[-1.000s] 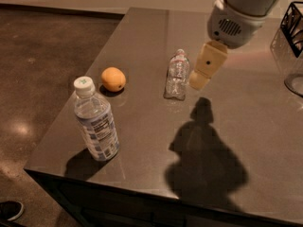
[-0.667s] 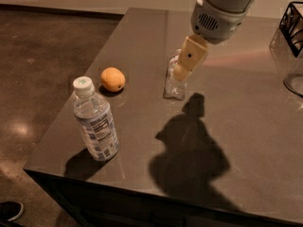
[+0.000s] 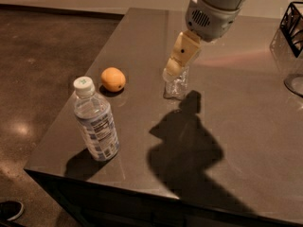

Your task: Place water bottle upright

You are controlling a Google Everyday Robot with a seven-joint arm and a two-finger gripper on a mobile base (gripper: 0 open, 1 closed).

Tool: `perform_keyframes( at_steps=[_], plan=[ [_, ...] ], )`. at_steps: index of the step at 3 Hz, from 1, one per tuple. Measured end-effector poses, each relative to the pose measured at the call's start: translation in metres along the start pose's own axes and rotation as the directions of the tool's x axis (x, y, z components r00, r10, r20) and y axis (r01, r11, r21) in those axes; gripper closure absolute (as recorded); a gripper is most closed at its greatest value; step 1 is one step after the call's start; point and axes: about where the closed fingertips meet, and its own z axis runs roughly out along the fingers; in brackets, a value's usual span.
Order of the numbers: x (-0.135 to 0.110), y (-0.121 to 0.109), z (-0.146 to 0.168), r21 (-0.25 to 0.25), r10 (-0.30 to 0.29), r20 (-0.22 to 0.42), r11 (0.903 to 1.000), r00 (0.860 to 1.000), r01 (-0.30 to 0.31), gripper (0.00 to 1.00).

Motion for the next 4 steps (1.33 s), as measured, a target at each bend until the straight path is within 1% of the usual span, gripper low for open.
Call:
perform_keyframes(
  at_steps=[1,2,3,4],
  plan=[
    [-0.016,-0.008,0.009,-0.041,0.119,0.012,0.9922,0.993,-0.118,0.0],
    [-0.033,-0.026,0.029,0.001,0.36,-0.002,0.933,0.933,-0.36,0.0],
    [-0.036,-0.036,0.039,0.046,0.459,-0.018,0.8877,0.888,-0.458,0.0],
    [-0.045,-0.053,0.058,0.093,0.547,-0.058,0.8356,0.835,-0.541,0.0]
  ],
)
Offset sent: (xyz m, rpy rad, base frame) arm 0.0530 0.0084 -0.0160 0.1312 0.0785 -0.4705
